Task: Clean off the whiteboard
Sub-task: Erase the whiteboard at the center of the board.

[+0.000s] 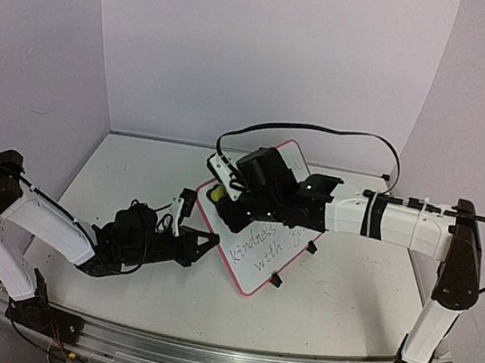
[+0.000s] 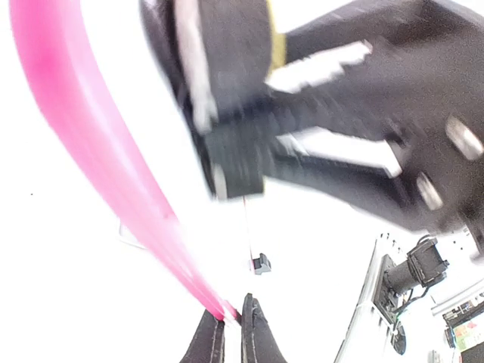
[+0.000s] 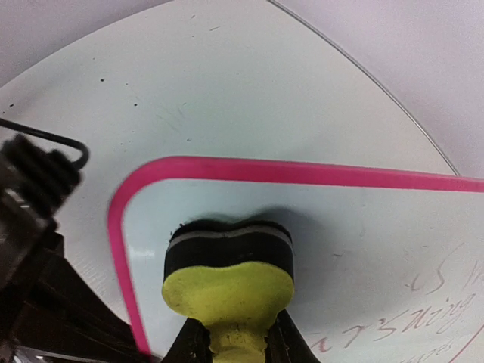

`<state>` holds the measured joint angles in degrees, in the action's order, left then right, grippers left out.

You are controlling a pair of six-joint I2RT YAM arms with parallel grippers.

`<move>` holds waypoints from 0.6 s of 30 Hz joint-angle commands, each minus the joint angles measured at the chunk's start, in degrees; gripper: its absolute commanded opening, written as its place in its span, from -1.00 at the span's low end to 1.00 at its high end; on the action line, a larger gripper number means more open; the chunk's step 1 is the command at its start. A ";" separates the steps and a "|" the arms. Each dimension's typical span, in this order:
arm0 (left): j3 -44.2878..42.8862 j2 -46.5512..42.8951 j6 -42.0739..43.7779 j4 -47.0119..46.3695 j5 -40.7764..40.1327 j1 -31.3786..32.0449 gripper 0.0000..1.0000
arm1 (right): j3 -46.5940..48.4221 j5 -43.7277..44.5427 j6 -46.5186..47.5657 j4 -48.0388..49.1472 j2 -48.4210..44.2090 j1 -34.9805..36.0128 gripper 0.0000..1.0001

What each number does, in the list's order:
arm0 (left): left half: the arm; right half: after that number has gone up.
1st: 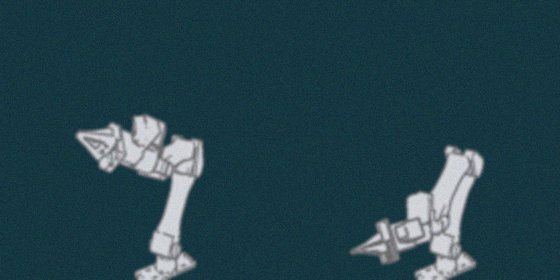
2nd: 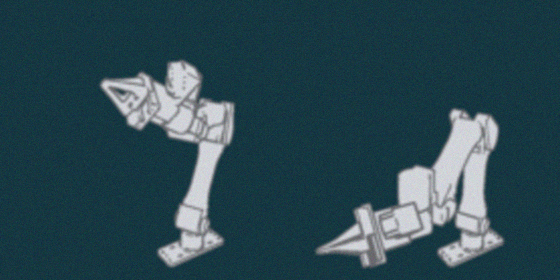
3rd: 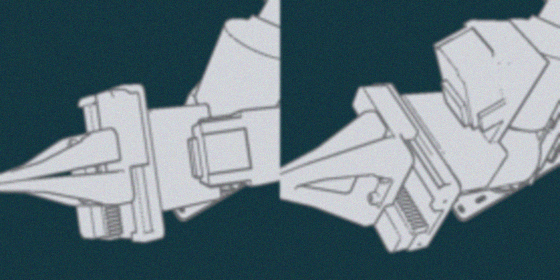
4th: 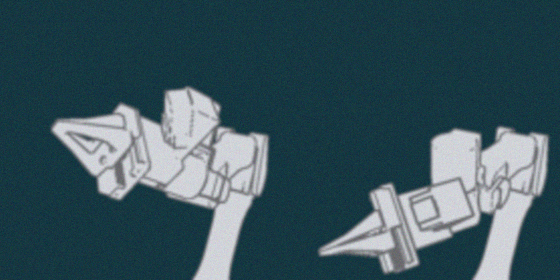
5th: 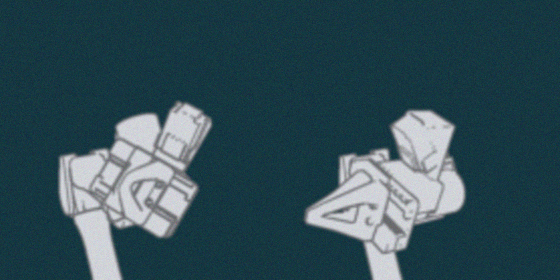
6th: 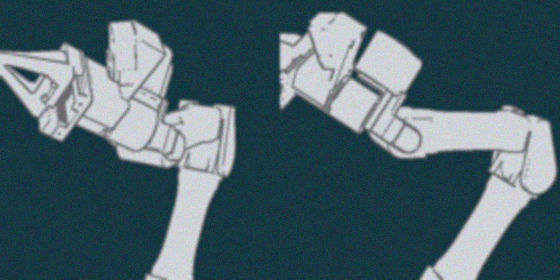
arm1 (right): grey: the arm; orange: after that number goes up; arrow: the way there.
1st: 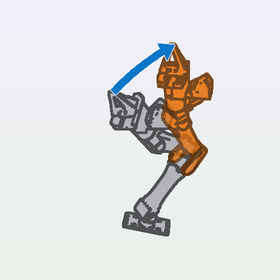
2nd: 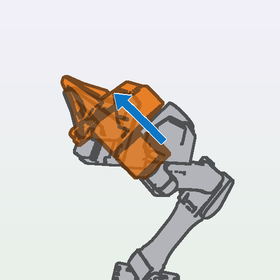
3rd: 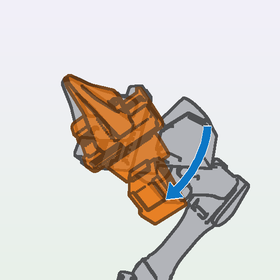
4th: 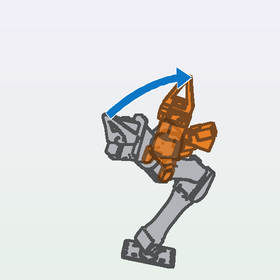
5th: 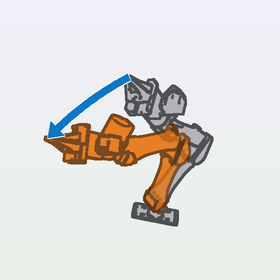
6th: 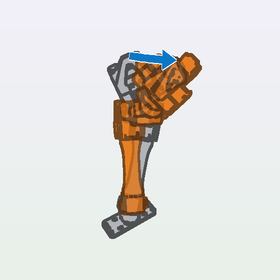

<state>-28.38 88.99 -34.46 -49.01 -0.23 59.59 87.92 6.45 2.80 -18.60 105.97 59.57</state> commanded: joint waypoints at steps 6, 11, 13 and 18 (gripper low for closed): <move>-2.94 -1.28 5.79 -1.87 4.89 2.50 -1.00 | 3.57 -0.80 -0.06 -4.46 3.39 -5.50 -1.00; -3.55 -0.84 6.01 -1.38 4.86 2.63 -1.00 | 5.62 -4.73 0.02 -6.60 3.70 -3.35 -1.00; -3.83 -0.62 6.06 -1.25 4.91 2.63 -1.00 | 6.38 -5.64 0.22 -7.50 4.07 -1.54 -1.00; -4.29 -0.12 6.16 -1.09 5.04 2.63 -1.00 | 7.81 -6.89 0.12 -8.57 5.45 2.43 -1.00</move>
<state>-28.81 88.99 -34.28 -48.67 -0.40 59.94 93.86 4.49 2.96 -26.84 107.65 57.42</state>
